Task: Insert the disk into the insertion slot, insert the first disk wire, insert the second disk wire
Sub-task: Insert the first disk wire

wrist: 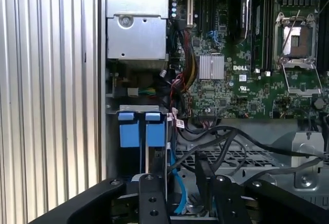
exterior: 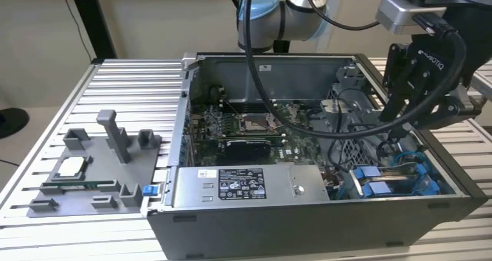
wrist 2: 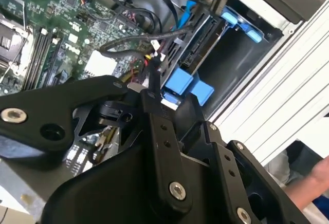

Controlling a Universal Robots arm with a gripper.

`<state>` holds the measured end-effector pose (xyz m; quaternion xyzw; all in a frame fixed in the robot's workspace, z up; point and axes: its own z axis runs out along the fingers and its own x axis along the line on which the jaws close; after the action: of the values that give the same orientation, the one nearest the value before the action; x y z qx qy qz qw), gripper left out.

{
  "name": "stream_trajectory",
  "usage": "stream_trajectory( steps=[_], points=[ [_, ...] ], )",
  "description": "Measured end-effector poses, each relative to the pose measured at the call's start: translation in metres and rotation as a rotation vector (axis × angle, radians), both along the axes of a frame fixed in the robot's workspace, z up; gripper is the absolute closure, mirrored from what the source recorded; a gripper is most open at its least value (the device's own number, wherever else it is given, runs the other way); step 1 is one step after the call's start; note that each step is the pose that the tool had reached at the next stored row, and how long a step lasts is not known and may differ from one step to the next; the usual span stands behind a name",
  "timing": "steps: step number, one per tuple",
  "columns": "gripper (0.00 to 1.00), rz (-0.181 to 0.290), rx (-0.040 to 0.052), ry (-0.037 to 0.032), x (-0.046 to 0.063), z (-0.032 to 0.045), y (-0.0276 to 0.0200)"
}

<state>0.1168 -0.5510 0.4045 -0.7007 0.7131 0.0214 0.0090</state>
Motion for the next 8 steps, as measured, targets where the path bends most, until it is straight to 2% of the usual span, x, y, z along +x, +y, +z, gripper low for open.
stream_trajectory(
  steps=[3,6,8],
  points=[
    [0.00,0.000,0.0000,-0.0085,0.000,-0.0023,0.0051],
    [0.00,0.001,0.0000,-0.0140,0.000,-0.0047,0.0112],
    [0.00,0.001,0.0000,-0.0175,0.000,-0.0068,0.0135]
  ],
)
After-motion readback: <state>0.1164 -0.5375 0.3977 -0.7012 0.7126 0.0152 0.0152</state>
